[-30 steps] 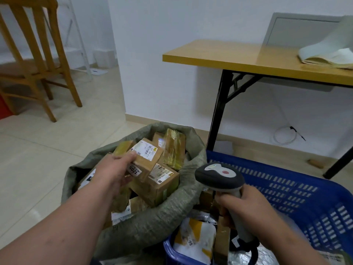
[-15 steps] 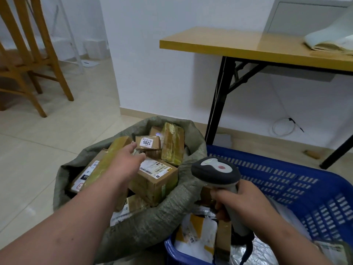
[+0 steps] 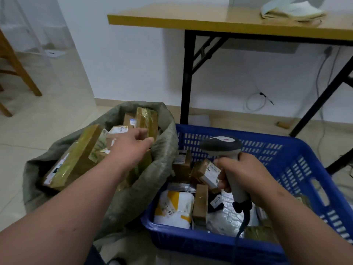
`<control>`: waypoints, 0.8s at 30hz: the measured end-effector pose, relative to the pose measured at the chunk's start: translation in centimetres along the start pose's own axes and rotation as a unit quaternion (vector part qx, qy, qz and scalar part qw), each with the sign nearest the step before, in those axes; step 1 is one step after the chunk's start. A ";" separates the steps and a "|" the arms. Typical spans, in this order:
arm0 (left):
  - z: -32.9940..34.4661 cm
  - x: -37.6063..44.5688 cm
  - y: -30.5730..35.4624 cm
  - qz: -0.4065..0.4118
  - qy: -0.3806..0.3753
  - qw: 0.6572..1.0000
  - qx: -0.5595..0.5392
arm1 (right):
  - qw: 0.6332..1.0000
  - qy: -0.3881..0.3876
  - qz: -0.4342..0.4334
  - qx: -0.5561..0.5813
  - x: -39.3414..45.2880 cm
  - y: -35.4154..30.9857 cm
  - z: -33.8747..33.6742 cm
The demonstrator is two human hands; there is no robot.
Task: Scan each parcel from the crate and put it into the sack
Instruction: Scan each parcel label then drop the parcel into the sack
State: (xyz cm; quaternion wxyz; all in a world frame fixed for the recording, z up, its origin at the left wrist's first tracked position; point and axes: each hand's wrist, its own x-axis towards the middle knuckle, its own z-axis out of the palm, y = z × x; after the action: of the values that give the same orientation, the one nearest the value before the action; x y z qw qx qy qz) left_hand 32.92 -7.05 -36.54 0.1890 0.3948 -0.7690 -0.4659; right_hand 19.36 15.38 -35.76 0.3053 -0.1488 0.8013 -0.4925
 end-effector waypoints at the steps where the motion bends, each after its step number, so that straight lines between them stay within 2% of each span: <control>1: 1.1 -0.1 0.3 0.013 -0.022 1.000 0.015 | 1.000 0.001 0.007 0.003 0.3 0.5 -0.4; 6: 7.9 -0.5 0.8 0.067 -0.148 0.978 0.134 | 0.999 0.002 0.036 0.003 1.6 3.2 -2.0; 10: 13.5 0.1 0.0 0.081 -0.267 0.915 0.290 | 0.998 0.004 0.058 0.000 3.0 5.3 -3.2; 14: 18.2 1.1 -2.1 0.031 -0.349 0.856 0.380 | 0.996 0.005 0.092 0.002 4.9 6.8 -4.1; 19: 23.2 1.9 -5.2 0.011 -0.381 0.775 0.504 | 0.996 0.004 0.091 0.009 7.1 8.0 -5.2; 21: 24.8 2.0 -6.4 0.033 -0.372 0.760 0.532 | 0.996 0.000 0.090 0.010 7.5 8.3 -5.7; 24: 26.4 2.1 -8.1 0.027 -0.358 0.759 0.543 | 0.997 -0.005 0.081 0.010 8.0 8.6 -6.3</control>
State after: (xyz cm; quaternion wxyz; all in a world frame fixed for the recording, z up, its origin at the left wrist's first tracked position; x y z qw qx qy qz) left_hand 17.69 4.23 -56.75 -0.3342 0.2146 -0.9149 -0.0722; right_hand 9.71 19.46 -44.00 0.3495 -0.0823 0.8041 -0.4738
